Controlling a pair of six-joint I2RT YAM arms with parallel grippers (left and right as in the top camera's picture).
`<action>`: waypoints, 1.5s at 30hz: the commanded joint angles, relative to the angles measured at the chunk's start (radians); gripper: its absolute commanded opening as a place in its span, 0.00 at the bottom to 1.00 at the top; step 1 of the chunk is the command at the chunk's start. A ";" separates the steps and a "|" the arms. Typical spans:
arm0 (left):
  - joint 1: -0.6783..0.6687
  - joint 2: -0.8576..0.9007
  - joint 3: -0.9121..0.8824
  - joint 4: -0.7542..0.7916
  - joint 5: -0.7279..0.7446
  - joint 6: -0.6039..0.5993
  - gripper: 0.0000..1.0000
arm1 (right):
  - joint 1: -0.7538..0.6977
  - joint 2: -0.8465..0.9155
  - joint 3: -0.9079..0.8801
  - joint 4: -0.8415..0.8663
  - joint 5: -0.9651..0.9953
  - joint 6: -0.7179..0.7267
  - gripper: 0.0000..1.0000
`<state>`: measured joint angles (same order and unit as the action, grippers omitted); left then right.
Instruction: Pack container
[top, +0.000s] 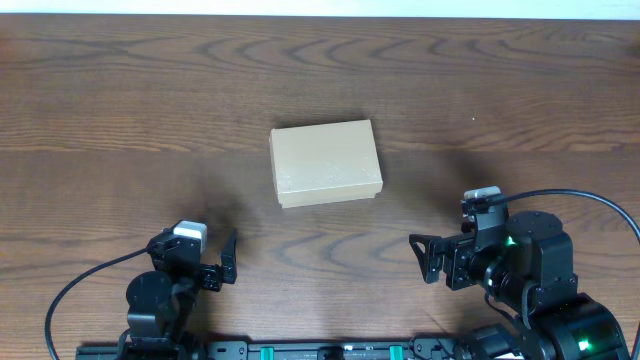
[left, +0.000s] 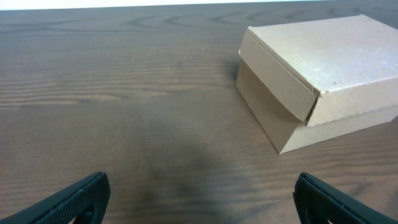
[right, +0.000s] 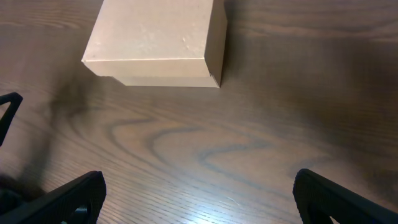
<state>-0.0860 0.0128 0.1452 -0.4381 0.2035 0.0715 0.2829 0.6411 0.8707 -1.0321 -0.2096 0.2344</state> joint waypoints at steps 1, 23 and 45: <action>0.005 -0.008 -0.019 0.002 0.014 -0.012 0.95 | 0.009 -0.002 0.000 -0.003 -0.006 0.005 0.99; 0.005 -0.008 -0.019 0.002 0.014 -0.012 0.95 | 0.195 -0.570 -0.529 0.206 0.179 -0.135 0.99; 0.005 -0.008 -0.019 0.002 0.014 -0.012 0.95 | 0.236 -0.636 -0.699 0.251 0.176 -0.101 0.99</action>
<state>-0.0860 0.0128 0.1452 -0.4377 0.2066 0.0715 0.5091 0.0147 0.1833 -0.7834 -0.0441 0.1226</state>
